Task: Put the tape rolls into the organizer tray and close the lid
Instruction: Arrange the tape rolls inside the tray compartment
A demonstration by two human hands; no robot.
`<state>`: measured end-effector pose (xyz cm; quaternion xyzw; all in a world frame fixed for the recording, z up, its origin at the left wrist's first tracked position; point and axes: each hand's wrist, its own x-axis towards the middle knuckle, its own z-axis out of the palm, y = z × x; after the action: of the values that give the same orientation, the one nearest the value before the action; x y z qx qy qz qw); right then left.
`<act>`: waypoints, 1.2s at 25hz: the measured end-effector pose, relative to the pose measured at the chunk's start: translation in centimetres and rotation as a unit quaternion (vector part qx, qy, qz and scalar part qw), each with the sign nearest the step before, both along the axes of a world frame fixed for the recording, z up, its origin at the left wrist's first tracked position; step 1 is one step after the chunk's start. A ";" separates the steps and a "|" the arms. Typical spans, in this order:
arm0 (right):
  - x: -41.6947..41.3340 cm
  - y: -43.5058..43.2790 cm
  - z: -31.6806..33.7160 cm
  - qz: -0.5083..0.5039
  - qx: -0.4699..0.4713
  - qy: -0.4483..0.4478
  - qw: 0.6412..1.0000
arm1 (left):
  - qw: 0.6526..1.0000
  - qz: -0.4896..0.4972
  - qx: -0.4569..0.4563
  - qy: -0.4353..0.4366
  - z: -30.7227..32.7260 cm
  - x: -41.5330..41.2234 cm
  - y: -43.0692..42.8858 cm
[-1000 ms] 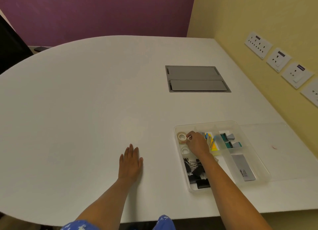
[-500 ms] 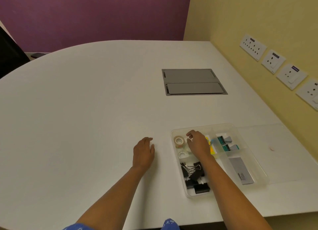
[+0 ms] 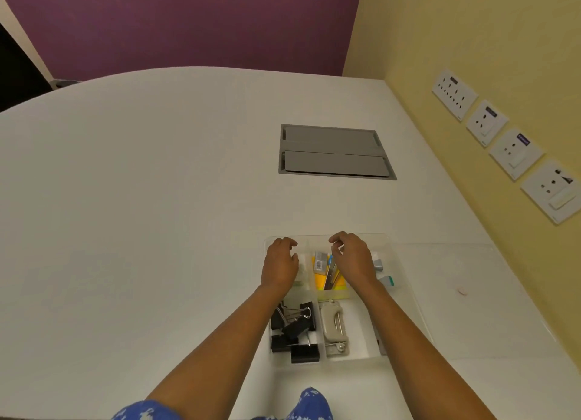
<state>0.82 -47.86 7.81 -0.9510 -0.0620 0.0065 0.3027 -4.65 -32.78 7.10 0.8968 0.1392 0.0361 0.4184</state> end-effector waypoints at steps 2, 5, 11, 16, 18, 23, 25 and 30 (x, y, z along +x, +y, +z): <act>0.1 -0.8 -0.4 0.007 0.011 0.001 1.000 | 0.998 -0.010 0.041 0.048 -0.5 -0.1 -0.5; 0.3 -1.3 -0.7 0.017 0.025 0.003 1.000 | 0.991 -0.019 0.100 0.087 -1.0 -0.4 -0.6; 0.4 -1.0 -0.9 0.050 0.034 0.021 0.998 | 0.980 -0.034 0.165 0.104 -1.2 -0.1 -0.5; 0.5 0.1 -0.9 0.089 0.054 0.058 0.993 | 0.980 -0.018 0.178 0.082 -0.9 0.1 -0.9; 0.6 1.0 -0.6 0.085 0.094 0.097 0.987 | 0.985 -0.007 0.166 0.049 -0.5 0.2 -1.1; 1.0 2.7 -0.2 0.045 0.165 0.191 0.967 | 0.989 -0.091 0.114 -0.031 0.3 0.2 -1.6; 1.2 2.8 -0.2 0.022 0.180 0.200 0.963 | 0.992 -0.099 0.067 -0.044 0.4 0.1 -1.6; 2.2 1.5 0.3 -0.042 0.226 0.151 0.962 | 0.996 -0.062 0.058 -0.015 -0.1 0.6 -0.1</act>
<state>3.02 -46.37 8.08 -0.8477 0.0247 0.1228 0.5155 -4.07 -32.87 7.04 0.9258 0.0752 0.0315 0.3691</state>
